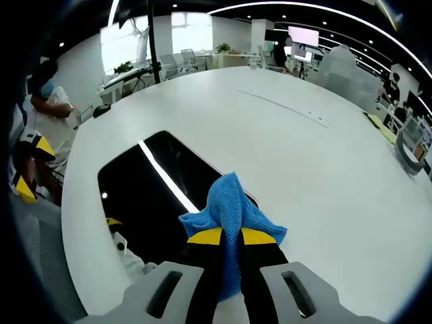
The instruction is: Wipe the mirror surface with the cleaning cloth until all visible marks leave the cleaned area.
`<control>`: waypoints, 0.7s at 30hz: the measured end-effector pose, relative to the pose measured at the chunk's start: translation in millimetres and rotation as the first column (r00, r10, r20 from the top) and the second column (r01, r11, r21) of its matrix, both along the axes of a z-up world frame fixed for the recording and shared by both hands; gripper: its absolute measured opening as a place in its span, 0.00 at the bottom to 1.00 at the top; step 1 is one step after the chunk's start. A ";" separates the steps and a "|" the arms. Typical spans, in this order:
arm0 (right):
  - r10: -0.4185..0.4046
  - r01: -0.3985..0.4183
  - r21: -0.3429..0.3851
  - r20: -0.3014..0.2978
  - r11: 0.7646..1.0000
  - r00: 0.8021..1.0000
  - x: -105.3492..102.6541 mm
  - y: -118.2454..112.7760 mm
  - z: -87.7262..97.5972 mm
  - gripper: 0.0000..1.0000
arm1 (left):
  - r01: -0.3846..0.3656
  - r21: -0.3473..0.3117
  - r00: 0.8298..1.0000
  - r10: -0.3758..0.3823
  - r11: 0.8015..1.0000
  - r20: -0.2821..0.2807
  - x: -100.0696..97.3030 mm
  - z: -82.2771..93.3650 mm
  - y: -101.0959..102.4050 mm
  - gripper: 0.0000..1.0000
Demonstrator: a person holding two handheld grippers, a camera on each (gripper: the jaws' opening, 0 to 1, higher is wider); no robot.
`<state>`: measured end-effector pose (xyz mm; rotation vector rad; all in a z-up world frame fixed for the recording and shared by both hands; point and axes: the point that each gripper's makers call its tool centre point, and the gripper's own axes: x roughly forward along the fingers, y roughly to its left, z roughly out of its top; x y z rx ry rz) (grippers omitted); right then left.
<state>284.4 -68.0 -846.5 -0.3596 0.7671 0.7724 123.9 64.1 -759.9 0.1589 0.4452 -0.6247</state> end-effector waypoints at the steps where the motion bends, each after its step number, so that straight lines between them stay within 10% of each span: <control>1: 0.001 -0.001 0.000 0.000 1.000 1.000 0.2 0.1 0.1 0.04 | -0.001 0.000 1.000 0.001 1.000 0.000 0.0 -0.1 0.1 0.34; 21: 0.001 -0.001 0.001 -0.002 1.000 1.000 6.9 0.8 0.2 0.04 | 0.004 0.003 1.000 -0.004 1.000 -0.005 0.0 -0.7 -0.6 0.34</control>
